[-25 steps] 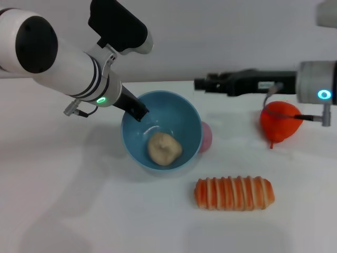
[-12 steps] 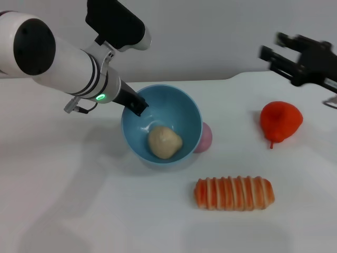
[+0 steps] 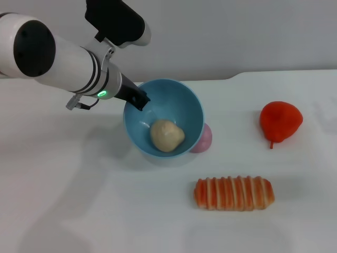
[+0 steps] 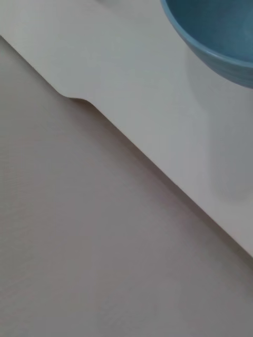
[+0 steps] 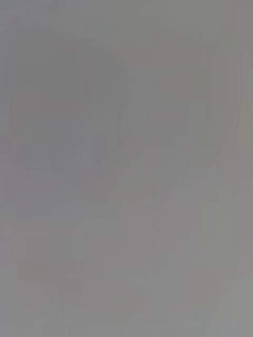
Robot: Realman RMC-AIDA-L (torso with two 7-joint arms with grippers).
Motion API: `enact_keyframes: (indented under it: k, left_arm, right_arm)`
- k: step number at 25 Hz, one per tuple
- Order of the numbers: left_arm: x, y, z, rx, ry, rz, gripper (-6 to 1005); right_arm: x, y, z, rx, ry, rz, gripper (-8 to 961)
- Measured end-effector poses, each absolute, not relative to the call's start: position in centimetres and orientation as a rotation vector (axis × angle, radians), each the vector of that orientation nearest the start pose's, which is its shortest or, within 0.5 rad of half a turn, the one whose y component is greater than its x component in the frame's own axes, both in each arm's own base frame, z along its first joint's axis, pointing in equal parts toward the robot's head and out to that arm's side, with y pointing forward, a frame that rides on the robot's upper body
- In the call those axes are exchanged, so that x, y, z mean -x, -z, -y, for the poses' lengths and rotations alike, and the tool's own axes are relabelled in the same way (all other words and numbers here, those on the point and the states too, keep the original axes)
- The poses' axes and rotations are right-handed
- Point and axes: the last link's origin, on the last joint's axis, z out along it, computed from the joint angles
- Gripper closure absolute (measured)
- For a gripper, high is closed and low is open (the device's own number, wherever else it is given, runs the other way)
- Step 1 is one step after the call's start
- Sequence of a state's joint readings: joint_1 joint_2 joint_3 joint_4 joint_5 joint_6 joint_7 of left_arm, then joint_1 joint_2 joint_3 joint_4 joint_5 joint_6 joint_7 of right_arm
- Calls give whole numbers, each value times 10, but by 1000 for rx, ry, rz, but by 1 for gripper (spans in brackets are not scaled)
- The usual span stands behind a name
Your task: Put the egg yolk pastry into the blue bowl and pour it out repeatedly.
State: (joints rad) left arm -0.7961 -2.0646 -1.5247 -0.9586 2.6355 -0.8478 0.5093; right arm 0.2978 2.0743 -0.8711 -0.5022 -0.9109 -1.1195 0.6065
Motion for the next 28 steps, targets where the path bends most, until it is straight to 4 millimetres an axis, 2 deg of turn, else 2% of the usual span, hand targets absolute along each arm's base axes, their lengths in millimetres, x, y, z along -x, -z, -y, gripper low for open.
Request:
enact_keyframes:
  k: [6,12,16,21,25,28]
  left_arm:
    - [150,55,-436,2386,-252,531,999]
    - [143,57,-436,2391,-242,496,999]
    - [140,58,-437,2389,-230,475,999]
    - [117,56,-439,2364,-114,360,999]
    - [89,59,-437,2323,43,203,999]
    - [71,64,-433,2279,171,86,999]
  right_arm:
    - [-364,-54,-311,1562,-601,-368,449]
    - [-382,-50,-299,1484,-649,-544,439]
    - [-391,-48,-293,1460,-638,-603,376]
    - [-397,-40,-287,1447,-623,-663,297]
    - [-400,-36,-285,1434,-619,-695,241]
    - [-402,-32,-282,1436,-609,-708,241]
